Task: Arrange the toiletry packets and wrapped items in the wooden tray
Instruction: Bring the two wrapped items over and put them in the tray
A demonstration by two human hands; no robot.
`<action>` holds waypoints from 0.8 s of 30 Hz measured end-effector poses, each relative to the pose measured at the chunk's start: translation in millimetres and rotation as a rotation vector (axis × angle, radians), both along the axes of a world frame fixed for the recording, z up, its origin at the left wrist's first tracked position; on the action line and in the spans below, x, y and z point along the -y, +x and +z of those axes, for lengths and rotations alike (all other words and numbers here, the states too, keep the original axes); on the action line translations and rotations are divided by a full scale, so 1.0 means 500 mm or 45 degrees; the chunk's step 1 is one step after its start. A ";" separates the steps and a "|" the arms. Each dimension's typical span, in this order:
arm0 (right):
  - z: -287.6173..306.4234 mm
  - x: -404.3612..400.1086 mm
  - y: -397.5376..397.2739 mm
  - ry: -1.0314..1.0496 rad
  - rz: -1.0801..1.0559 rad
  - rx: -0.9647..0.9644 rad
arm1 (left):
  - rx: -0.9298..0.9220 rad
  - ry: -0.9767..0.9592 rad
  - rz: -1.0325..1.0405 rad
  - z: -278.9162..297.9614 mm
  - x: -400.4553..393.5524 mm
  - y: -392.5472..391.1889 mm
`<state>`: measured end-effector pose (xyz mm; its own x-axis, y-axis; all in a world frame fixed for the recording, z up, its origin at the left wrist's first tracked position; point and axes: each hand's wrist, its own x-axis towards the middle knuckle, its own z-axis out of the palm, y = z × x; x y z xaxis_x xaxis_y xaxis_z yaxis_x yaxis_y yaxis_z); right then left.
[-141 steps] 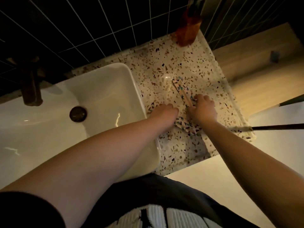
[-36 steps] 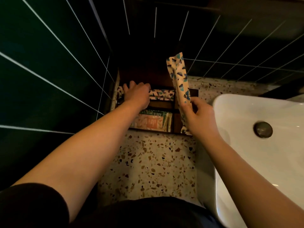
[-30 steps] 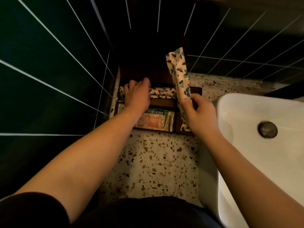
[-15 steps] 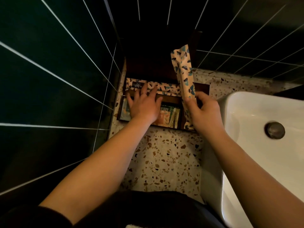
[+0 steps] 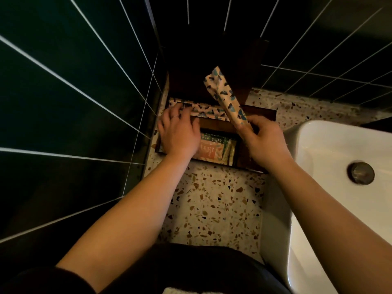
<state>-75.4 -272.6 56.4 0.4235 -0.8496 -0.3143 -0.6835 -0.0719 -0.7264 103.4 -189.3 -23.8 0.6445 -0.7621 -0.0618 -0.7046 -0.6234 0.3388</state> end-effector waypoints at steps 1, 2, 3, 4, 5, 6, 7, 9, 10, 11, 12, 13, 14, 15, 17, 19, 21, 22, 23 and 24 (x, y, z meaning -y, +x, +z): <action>-0.002 0.011 0.006 -0.004 0.052 -0.043 | 0.020 -0.055 0.087 0.002 -0.013 0.004; -0.005 0.022 0.013 -0.006 0.108 -0.096 | 0.012 -0.091 0.162 0.003 -0.027 0.007; -0.006 0.033 0.022 -0.005 0.163 -0.150 | -0.021 -0.110 0.216 0.003 -0.041 0.010; -0.008 0.044 0.031 -0.004 0.211 -0.194 | -0.069 -0.117 0.244 0.002 -0.054 0.011; -0.010 0.054 0.042 -0.007 0.256 -0.225 | -0.122 -0.114 0.250 -0.002 -0.066 0.010; -0.015 0.064 0.052 -0.010 0.303 -0.250 | -0.181 -0.107 0.248 -0.006 -0.078 0.010; -0.021 0.073 0.062 -0.011 0.352 -0.272 | -0.247 -0.102 0.253 -0.011 -0.088 0.009; -0.037 0.087 0.083 -0.015 0.450 -0.321 | -0.368 -0.073 0.278 -0.020 -0.102 0.006; -0.044 0.093 0.094 -0.022 0.505 -0.346 | -0.394 -0.050 0.276 -0.023 -0.107 0.004; -0.050 0.097 0.104 -0.036 0.559 -0.366 | -0.397 -0.032 0.265 -0.025 -0.111 0.002; -0.056 0.100 0.114 -0.046 0.601 -0.381 | -0.392 -0.021 0.253 -0.025 -0.112 0.001; -0.062 0.103 0.123 -0.049 0.627 -0.390 | -0.387 -0.012 0.247 -0.026 -0.112 0.001; -0.068 0.105 0.132 -0.043 0.642 -0.396 | -0.383 -0.002 0.250 -0.025 -0.110 0.000; -0.074 0.106 0.140 -0.040 0.652 -0.402 | -0.379 0.008 0.257 -0.026 -0.109 -0.001; -0.086 0.107 0.159 -0.033 0.670 -0.422 | -0.367 0.023 0.272 -0.028 -0.105 -0.003; -0.099 0.108 0.175 -0.027 0.684 -0.437 | -0.358 0.033 0.277 -0.029 -0.104 -0.007; -0.111 0.112 0.188 -0.009 0.690 -0.458 | -0.341 0.045 0.278 -0.030 -0.104 -0.007; -0.117 0.115 0.192 -0.002 0.695 -0.471 | -0.329 0.051 0.276 -0.030 -0.104 -0.007; -0.122 0.119 0.193 0.004 0.706 -0.484 | -0.320 0.054 0.273 -0.030 -0.104 -0.007; -0.127 0.122 0.194 0.003 0.728 -0.499 | -0.315 0.055 0.271 -0.030 -0.103 -0.007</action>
